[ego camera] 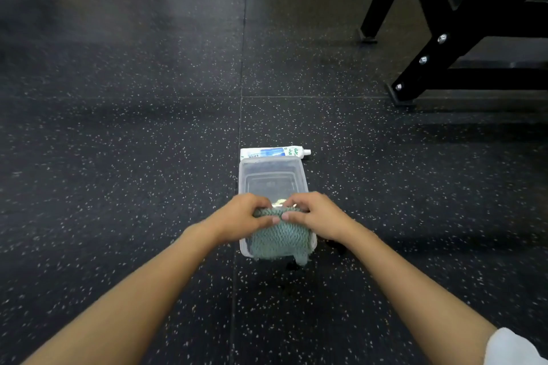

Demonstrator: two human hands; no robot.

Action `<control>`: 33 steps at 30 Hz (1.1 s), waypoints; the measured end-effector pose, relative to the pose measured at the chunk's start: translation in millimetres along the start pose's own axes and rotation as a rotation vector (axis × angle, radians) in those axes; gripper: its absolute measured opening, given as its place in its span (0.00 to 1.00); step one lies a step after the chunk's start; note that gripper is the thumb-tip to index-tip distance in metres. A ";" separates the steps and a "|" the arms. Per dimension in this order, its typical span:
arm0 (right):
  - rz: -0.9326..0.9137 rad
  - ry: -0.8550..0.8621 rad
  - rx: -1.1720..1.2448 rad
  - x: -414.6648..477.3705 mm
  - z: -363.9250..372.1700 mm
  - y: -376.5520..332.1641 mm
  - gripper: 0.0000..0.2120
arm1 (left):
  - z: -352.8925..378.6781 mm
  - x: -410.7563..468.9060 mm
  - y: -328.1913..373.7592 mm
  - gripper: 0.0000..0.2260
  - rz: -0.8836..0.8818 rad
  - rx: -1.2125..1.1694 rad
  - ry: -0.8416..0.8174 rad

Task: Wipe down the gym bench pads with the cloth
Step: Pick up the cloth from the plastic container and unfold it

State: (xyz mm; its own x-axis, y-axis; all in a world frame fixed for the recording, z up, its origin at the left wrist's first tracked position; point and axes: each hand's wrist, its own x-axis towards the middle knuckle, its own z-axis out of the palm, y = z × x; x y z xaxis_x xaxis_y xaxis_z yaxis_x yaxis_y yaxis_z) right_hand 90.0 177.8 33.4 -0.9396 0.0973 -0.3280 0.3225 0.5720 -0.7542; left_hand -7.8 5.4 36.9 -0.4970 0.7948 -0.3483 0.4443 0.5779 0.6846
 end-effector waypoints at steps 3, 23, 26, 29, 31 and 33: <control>-0.024 0.066 0.028 -14.7 -14.2 -23.4 0.02 | -19.9 -15.6 20.9 0.03 0.005 -0.072 0.080; -0.044 0.180 -0.002 -180.2 -284.3 -322.5 0.03 | -285.0 -151.5 334.7 0.06 0.100 -0.124 0.128; -0.057 0.189 -0.004 -202.3 -323.9 -366.7 0.03 | -323.1 -167.6 378.2 0.06 0.120 -0.141 0.139; -0.060 0.200 -0.015 -224.5 -361.5 -406.3 0.03 | -355.8 -182.0 418.5 0.07 0.151 -0.139 0.143; -0.065 0.210 -0.036 -239.4 -384.9 -428.8 0.03 | -374.9 -190.8 444.2 0.07 0.174 -0.124 0.140; -0.062 0.218 -0.058 -254.8 -406.7 -449.9 0.03 | -392.4 -198.7 469.9 0.07 0.198 -0.111 0.136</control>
State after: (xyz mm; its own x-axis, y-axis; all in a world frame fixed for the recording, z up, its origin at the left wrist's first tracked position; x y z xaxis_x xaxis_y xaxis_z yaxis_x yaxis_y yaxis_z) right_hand 137.8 226.9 687.7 -0.9620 0.2306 -0.1462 0.2618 0.6273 -0.7335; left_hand 7.3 46.2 679.0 -0.5076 0.8536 -0.1169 0.4616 0.3840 0.7996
